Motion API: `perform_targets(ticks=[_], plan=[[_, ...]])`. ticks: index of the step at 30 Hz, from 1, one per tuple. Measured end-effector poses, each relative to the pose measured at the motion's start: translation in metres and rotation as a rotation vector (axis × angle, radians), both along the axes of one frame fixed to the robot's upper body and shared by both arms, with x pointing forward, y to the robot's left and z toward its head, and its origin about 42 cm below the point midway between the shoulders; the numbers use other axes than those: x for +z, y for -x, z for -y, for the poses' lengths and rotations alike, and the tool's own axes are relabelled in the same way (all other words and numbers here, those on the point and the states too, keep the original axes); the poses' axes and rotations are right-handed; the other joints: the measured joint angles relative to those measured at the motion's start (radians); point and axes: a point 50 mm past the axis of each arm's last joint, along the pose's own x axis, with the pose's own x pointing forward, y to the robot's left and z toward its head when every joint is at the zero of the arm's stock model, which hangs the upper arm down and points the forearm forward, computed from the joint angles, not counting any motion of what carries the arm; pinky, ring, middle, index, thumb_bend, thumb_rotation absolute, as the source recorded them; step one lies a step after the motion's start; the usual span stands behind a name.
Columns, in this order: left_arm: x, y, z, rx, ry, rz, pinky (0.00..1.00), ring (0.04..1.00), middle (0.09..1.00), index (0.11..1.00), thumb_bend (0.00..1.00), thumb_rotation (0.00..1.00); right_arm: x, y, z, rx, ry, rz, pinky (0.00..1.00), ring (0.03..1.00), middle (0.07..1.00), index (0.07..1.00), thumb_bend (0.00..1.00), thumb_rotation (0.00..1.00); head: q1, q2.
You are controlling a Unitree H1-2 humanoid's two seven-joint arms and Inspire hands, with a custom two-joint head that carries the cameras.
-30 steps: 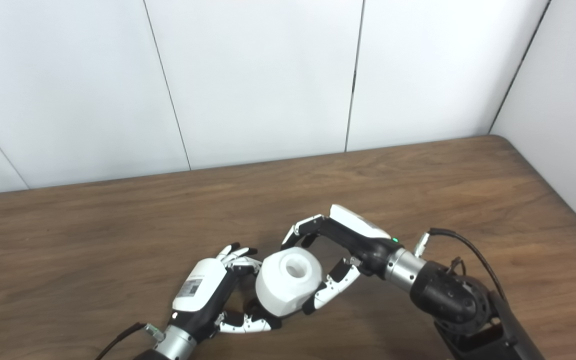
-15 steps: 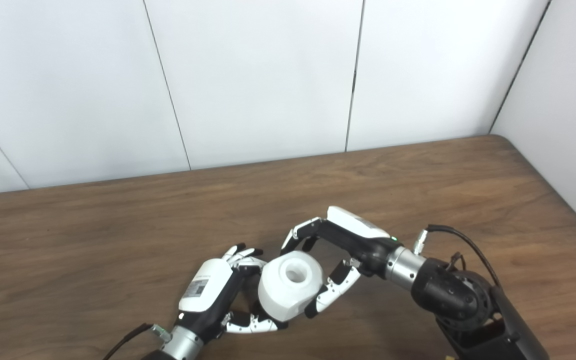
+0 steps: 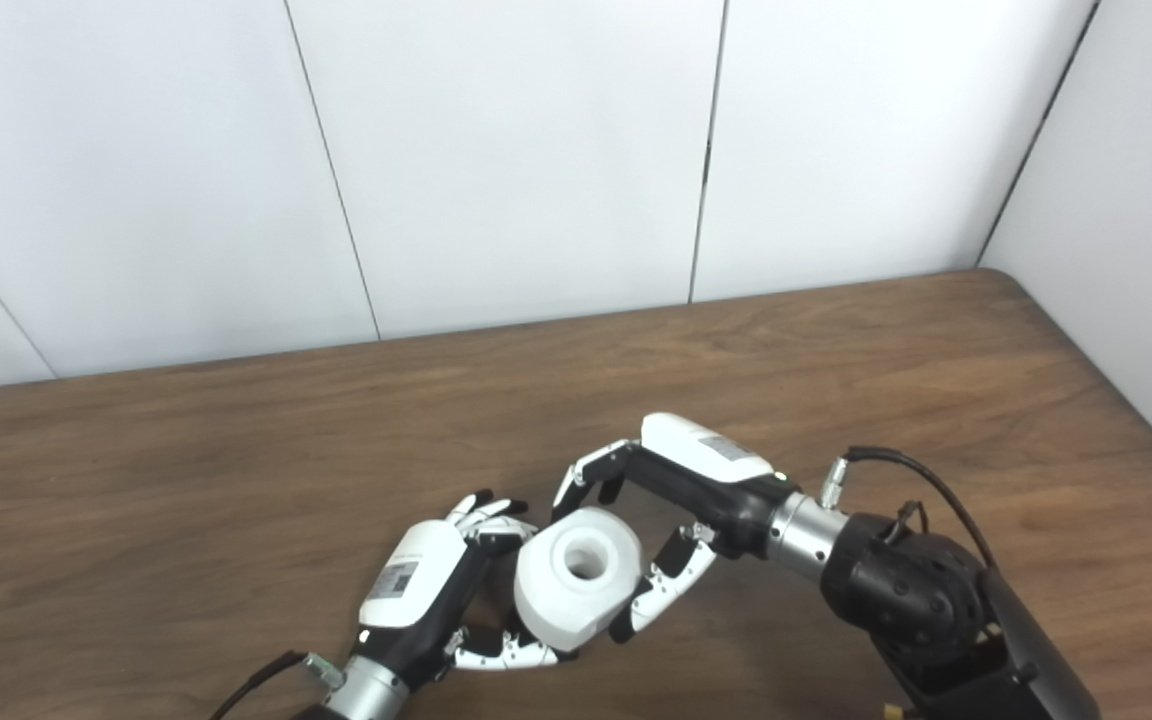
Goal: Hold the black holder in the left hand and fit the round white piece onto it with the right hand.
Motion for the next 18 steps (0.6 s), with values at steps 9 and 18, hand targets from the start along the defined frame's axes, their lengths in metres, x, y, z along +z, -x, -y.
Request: perform_targets(ticks=[9, 18], plan=[[0.0002, 0.0007, -0.0007, 0.004, 0.001, -0.001, 0.97, 0.873, 0.700, 0.480, 0.52, 0.07, 0.0004, -0.0041, -0.0007, 0.038, 0.028, 0.046, 0.65, 0.727, 0.634, 0.475, 0.52, 0.13, 0.002, 0.006], [0.0002, 0.0023, -0.0015, 0.010, 0.003, -0.008, 0.98, 0.882, 0.703, 0.481, 0.52, 0.06, 0.0007, -0.0052, -0.0016, 0.058, 0.036, 0.062, 0.65, 0.730, 0.631, 0.474, 0.52, 0.13, 0.005, 0.012]])
